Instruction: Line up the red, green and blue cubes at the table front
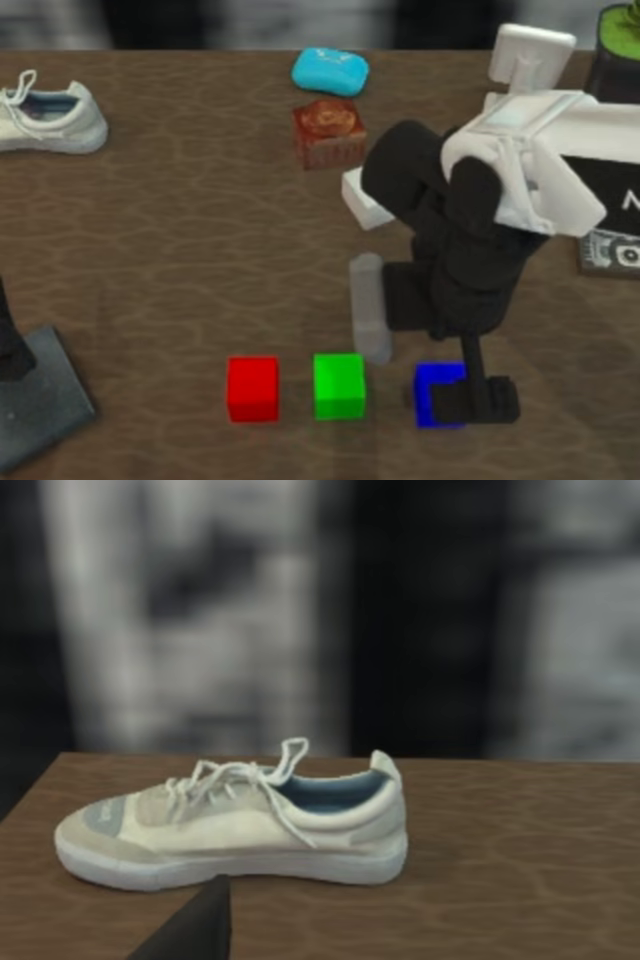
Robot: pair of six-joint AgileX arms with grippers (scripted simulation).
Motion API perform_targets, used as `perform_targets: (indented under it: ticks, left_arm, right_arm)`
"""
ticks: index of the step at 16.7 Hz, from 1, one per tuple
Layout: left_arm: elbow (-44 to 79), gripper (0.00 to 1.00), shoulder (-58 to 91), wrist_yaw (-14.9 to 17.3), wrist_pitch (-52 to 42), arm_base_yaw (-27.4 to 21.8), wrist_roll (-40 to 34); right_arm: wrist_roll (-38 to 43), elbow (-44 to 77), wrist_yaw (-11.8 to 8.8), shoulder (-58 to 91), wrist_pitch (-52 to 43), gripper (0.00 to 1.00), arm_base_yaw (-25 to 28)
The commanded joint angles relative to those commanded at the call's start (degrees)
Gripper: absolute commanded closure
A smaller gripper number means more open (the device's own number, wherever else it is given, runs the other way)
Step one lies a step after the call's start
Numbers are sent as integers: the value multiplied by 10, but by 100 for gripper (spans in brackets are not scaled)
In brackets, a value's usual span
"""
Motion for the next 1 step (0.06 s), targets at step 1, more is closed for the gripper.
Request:
perform_targets:
  ticks: [1]
  left_arm:
    - [0,0,0,0,0,0,0]
  right_arm:
    - [0,3,0,-4,-5,0,0]
